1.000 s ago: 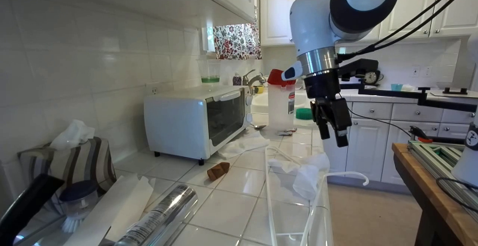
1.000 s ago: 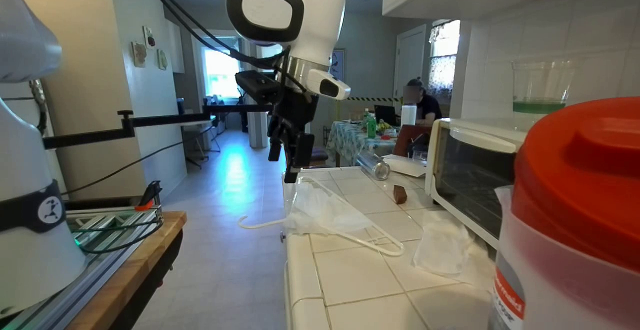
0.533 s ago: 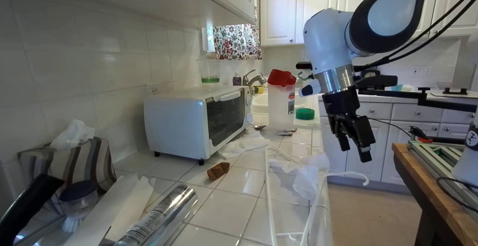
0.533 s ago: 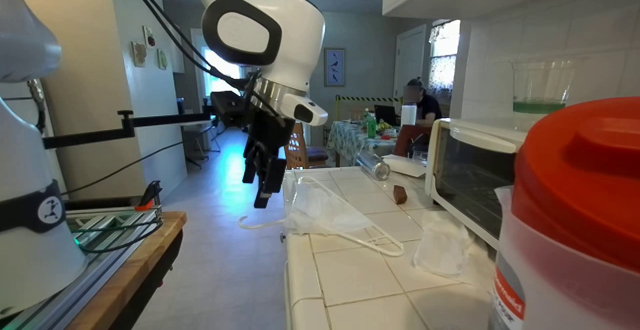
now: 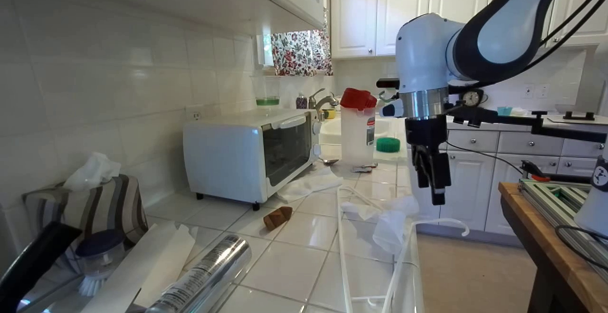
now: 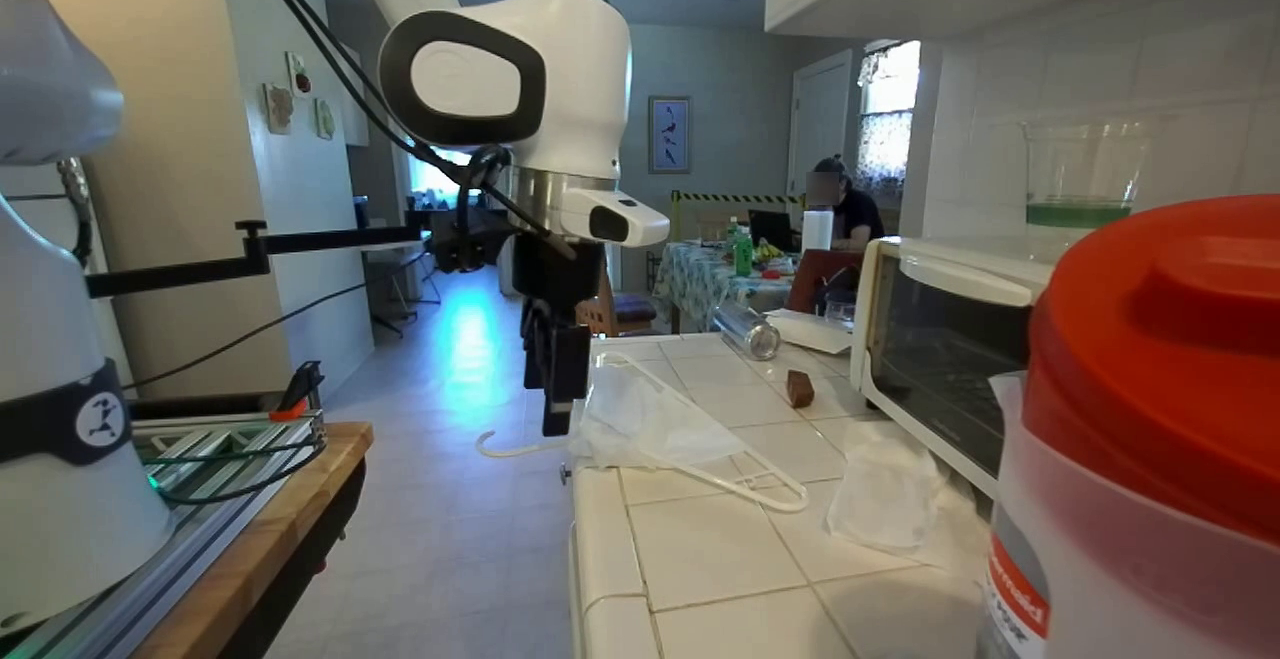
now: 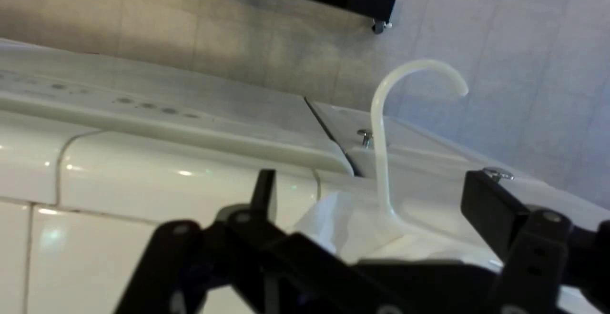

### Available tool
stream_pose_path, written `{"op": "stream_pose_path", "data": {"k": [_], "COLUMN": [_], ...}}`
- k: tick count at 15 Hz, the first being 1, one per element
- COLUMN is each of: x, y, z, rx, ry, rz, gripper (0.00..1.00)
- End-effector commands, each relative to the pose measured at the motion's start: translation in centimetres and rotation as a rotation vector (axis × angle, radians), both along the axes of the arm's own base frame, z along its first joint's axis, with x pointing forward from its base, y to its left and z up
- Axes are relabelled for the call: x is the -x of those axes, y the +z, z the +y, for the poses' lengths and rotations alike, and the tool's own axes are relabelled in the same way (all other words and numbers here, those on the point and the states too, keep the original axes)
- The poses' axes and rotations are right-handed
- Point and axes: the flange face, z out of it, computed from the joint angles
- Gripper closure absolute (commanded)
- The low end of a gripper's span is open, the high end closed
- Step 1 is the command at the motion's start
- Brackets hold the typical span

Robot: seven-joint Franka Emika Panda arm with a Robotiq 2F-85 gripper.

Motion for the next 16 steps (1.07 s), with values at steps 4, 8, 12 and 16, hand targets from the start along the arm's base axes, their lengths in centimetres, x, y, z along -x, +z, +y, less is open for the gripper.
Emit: {"op": "stream_pose_path", "data": {"k": [4,8,12,16], "x": [-0.2,0.2,0.5,0.7], "y": [-0.7,-1.6,-2.8,-3.7], "z": [-0.1,0.0,0.3,0.6], "rx": [-0.034,-0.039,-0.037,-0.029], "ry": [-0.083,-0.093,-0.068,-0.057], "rz": [-0.006,0.019,0.039,0.048], "gripper": [0.00,0.00,0.00,0.00]}}
